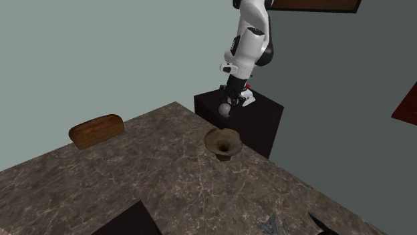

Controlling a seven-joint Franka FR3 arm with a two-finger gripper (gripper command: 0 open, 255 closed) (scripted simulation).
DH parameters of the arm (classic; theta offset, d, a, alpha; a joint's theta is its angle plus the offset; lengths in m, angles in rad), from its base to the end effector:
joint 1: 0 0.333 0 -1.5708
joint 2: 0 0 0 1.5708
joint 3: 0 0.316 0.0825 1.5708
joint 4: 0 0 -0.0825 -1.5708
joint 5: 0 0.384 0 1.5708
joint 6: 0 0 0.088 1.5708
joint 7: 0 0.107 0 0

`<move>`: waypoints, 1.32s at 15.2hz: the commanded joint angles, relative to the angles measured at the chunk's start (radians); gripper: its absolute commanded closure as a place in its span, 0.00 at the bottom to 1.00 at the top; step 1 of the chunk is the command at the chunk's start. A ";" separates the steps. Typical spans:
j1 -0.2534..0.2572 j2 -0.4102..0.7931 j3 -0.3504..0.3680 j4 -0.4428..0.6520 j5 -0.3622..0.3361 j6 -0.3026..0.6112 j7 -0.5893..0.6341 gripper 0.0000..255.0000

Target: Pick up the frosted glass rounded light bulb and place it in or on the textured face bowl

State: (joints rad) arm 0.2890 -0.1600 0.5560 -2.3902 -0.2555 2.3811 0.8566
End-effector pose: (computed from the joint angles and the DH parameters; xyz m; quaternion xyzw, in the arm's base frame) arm 0.3259 0.3657 0.3842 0.9858 0.0806 0.1405 0.0449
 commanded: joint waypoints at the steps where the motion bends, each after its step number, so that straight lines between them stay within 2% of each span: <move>1: -0.002 0.014 0.008 -0.014 -0.018 0.023 0.025 1.00; 8: -0.021 0.090 0.023 -0.044 -0.113 0.104 0.111 1.00; 14: -0.033 0.167 0.025 -0.057 -0.224 0.165 0.206 1.00; 20: -0.032 0.172 0.024 -0.057 -0.231 0.168 0.211 1.00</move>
State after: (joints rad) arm 0.2568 0.0115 0.5800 -2.4476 -0.4860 2.5483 1.0674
